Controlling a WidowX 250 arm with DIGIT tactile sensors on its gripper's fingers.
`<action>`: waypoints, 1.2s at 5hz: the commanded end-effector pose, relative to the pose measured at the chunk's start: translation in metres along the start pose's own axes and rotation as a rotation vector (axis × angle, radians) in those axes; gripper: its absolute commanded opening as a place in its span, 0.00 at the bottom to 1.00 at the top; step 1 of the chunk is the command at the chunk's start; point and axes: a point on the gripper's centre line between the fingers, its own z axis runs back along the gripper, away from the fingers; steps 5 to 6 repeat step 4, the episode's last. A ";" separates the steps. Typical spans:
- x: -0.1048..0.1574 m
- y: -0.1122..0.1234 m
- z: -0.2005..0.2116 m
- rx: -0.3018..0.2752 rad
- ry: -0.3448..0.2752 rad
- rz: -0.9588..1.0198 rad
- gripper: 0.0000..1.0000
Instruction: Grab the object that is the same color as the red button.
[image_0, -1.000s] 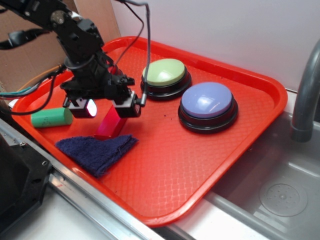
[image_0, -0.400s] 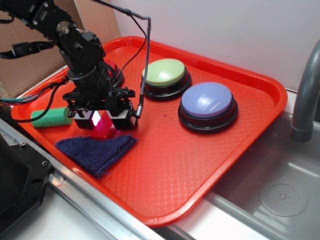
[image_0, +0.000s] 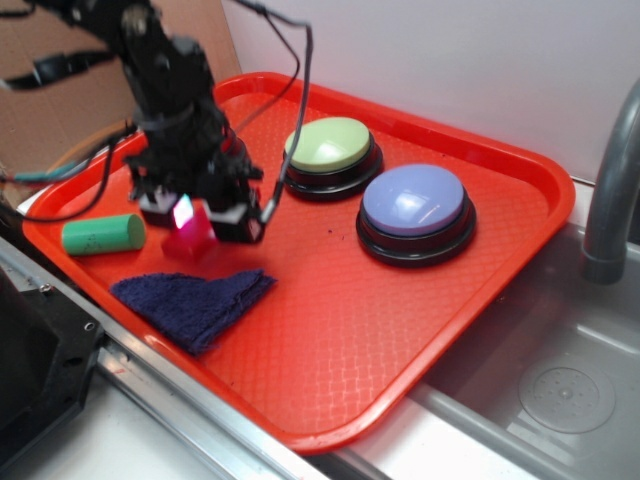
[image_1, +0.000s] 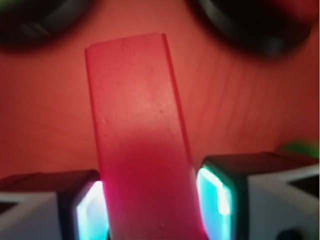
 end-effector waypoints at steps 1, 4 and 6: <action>0.028 -0.014 0.091 -0.043 -0.129 -0.220 0.00; 0.022 -0.008 0.132 -0.121 -0.100 -0.344 0.00; 0.022 -0.008 0.132 -0.121 -0.100 -0.344 0.00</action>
